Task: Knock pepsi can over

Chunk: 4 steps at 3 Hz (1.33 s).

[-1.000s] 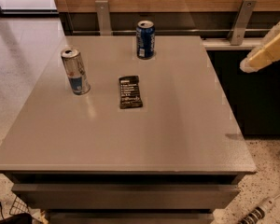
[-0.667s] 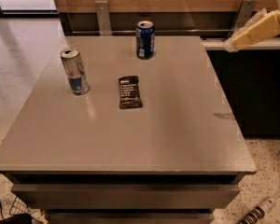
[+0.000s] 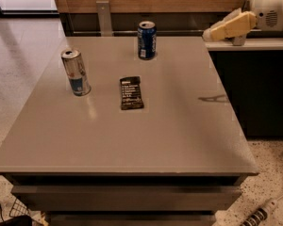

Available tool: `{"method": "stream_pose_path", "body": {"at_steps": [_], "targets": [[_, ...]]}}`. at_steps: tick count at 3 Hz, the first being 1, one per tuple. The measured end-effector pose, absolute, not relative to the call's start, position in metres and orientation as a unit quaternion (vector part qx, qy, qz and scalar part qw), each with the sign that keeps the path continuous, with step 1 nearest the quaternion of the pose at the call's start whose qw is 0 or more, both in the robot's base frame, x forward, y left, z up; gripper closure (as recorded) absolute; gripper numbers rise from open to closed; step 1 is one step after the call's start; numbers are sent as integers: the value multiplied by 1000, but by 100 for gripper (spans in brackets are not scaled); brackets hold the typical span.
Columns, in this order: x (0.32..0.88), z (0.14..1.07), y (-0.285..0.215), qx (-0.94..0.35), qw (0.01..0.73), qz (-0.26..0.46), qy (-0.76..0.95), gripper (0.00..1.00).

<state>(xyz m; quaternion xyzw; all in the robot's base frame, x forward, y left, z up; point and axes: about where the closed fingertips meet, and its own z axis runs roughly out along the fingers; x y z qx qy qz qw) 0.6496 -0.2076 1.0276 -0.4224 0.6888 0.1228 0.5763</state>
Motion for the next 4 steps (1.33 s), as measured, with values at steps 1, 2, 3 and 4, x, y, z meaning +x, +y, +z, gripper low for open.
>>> {"method": "stream_pose_path", "body": {"at_steps": [1,2,3,4], "targets": [[673,1009,-194,-394,590,167,685,0],[673,1009,-194,-394,590,167,685,0],[691,1002,-195,-369,604,161,687,0],[730,980,-191,-333,617,164,694,0]]}}
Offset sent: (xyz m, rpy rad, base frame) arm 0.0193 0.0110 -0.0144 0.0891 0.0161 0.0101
